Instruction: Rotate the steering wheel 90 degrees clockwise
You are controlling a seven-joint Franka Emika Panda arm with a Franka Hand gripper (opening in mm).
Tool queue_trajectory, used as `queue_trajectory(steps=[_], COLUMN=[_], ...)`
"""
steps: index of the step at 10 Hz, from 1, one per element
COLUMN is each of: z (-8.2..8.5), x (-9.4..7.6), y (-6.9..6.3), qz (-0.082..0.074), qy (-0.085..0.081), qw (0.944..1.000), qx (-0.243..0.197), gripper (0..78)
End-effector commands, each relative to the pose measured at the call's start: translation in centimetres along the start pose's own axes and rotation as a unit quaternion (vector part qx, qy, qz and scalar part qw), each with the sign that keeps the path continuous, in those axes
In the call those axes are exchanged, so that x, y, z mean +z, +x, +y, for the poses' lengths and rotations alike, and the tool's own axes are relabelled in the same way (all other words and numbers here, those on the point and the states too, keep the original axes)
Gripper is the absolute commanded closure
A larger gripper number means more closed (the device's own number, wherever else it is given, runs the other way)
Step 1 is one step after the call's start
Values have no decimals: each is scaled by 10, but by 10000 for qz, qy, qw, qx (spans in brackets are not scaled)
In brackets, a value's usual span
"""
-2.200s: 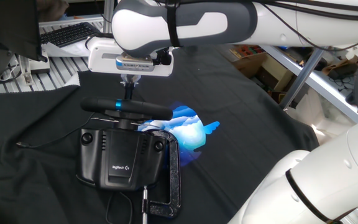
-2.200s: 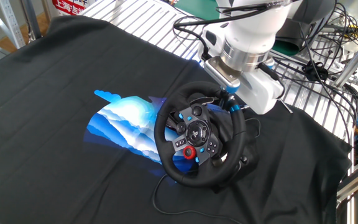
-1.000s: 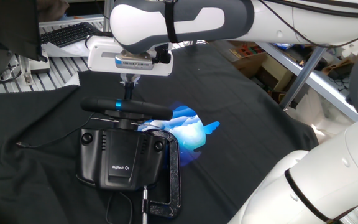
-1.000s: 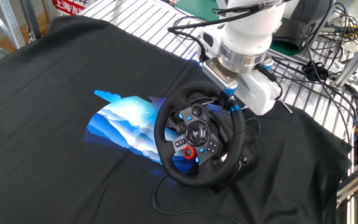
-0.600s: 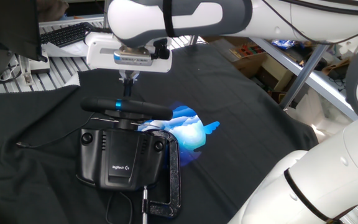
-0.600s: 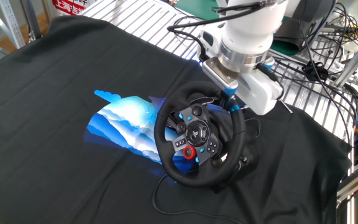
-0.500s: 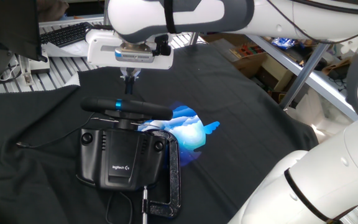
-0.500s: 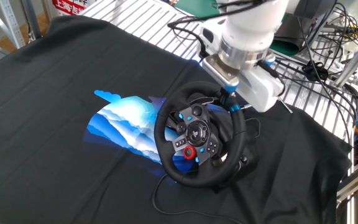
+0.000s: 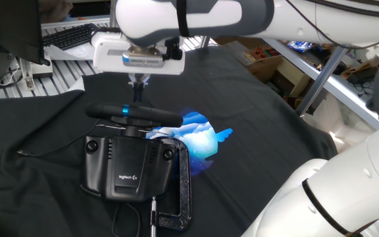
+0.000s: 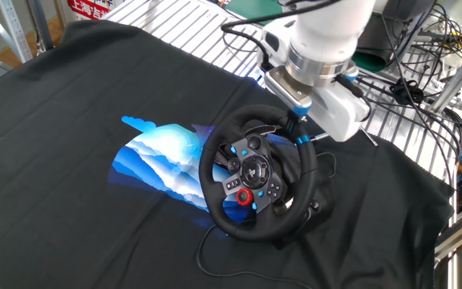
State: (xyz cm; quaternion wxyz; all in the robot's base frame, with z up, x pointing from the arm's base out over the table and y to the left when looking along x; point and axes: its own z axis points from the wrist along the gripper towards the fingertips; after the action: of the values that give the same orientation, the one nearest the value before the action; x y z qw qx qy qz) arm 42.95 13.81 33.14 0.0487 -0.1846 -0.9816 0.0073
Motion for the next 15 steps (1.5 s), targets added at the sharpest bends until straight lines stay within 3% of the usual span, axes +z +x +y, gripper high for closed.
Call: queue_trajectory(steps=[1,9,14,15], z=[3,26,30,32], x=[3,37,42,45], y=[5,9,9,11], qz=[-21,-319,-415,-510], qy=[-8,-150,-180,-208], qw=[10000,9986,9969,9954], qx=[53,402,651,784], gripper=[761,761,761,761])
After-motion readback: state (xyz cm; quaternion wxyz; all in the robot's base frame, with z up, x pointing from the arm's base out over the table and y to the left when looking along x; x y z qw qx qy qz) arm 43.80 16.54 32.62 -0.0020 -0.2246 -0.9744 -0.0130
